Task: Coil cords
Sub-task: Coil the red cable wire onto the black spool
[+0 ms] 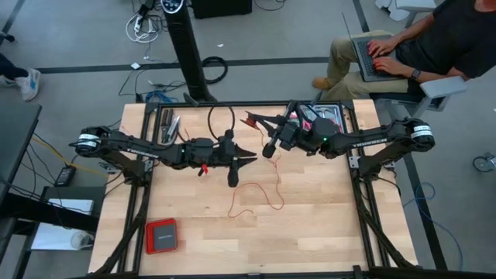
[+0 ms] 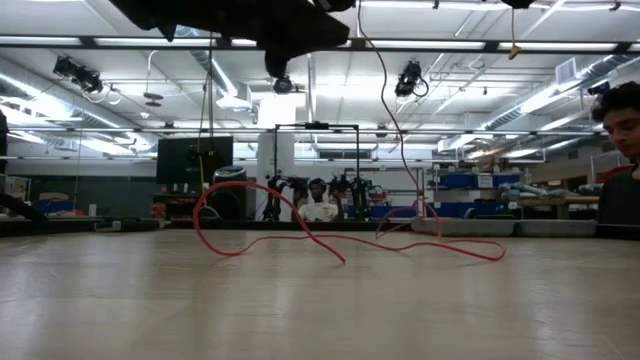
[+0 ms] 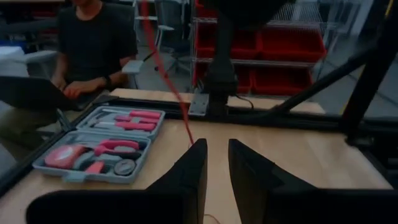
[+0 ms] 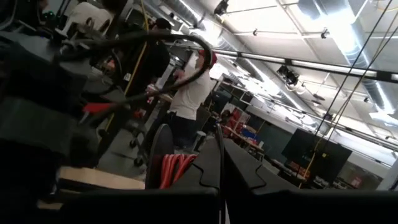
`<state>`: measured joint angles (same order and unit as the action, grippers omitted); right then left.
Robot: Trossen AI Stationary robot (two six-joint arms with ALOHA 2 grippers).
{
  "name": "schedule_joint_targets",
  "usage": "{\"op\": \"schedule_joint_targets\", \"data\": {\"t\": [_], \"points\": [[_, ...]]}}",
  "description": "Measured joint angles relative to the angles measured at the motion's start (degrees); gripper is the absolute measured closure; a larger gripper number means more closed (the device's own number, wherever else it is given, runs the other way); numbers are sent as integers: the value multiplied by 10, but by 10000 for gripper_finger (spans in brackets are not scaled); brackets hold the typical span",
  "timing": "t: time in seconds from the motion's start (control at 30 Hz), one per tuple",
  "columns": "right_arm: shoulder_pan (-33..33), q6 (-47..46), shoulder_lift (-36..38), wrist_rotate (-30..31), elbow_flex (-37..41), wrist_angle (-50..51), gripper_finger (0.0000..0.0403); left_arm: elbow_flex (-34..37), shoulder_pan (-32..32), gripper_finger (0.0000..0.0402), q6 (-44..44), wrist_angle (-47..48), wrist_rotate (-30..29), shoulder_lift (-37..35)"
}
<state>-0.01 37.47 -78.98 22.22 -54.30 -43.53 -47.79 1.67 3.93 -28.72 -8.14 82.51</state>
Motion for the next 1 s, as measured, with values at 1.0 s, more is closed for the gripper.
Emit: {"op": "schedule_joint_targets", "data": {"t": [1.0], "points": [[19, 1, -1, 6, 0, 12, 403, -19, -6, 327, 21, -257, -23, 149]]}}
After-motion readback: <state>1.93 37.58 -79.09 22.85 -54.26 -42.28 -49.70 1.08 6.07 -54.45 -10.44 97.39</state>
